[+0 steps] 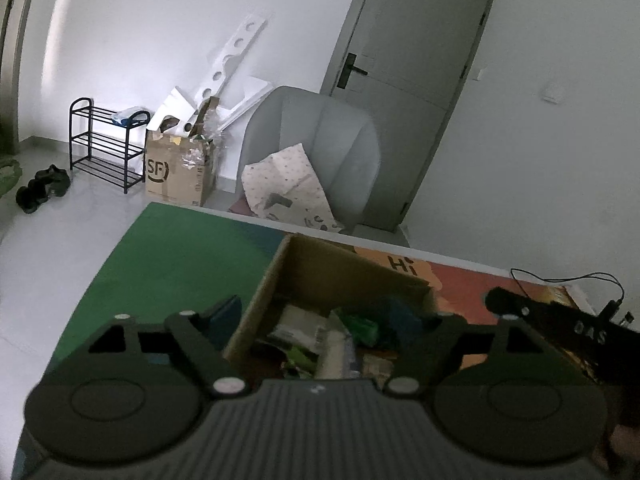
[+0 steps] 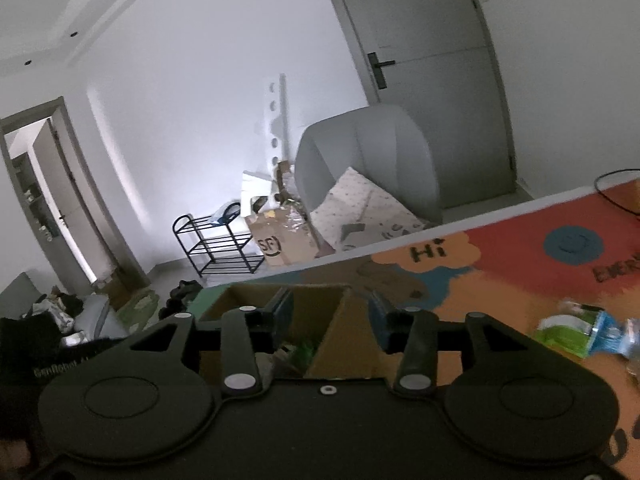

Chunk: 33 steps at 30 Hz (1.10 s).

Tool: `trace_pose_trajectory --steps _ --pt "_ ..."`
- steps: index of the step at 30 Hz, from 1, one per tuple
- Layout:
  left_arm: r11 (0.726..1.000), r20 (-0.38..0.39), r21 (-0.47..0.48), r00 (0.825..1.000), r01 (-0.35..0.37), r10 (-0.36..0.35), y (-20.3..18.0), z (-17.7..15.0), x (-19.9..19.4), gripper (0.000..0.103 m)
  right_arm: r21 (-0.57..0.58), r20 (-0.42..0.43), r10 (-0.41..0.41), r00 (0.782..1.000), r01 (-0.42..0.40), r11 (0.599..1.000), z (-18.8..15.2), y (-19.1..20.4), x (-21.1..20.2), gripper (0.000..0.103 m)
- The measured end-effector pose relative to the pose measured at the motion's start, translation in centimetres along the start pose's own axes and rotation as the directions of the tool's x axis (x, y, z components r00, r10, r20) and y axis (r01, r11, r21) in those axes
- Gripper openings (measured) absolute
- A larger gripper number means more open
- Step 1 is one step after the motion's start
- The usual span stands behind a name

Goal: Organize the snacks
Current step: 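Move both tools back toward the green and blue packs on the table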

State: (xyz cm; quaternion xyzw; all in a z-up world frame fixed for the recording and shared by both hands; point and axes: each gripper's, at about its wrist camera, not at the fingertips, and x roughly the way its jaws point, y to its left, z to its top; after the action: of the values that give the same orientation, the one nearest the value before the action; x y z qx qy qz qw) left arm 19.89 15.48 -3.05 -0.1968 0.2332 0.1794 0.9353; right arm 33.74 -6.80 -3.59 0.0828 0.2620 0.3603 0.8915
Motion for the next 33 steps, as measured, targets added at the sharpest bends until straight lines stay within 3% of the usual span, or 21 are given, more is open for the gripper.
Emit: trace_pose_trajectory --steps 7,14,17,21,33 --pt "0.999 -0.014 0.035 0.999 0.035 -0.035 -2.3 -0.5 0.3 0.090 0.035 -0.002 -0.050 0.999 0.050 0.998 -0.8 -2.5 -1.9 0.052" --pt "0.994 -0.048 0.074 0.995 0.085 -0.082 -5.0 -1.5 1.2 0.097 0.073 0.008 -0.103 0.995 0.102 0.992 -1.5 -5.1 -3.6 0.062" --pt "0.990 -0.069 0.095 0.993 0.104 -0.098 -6.5 -2.1 1.8 0.097 0.089 0.002 -0.127 0.992 0.127 0.988 -1.9 -6.4 -4.1 0.064" --pt "0.985 -0.094 0.115 0.988 0.130 -0.119 -8.2 -2.8 2.5 0.097 0.103 0.007 -0.160 0.987 0.158 0.982 -2.3 -7.8 -5.2 0.075" --pt "0.970 -0.138 0.154 0.976 0.190 -0.170 -13.0 -4.6 4.3 0.100 0.131 0.011 -0.244 0.970 0.240 0.962 -3.2 -11.8 -8.1 0.086"
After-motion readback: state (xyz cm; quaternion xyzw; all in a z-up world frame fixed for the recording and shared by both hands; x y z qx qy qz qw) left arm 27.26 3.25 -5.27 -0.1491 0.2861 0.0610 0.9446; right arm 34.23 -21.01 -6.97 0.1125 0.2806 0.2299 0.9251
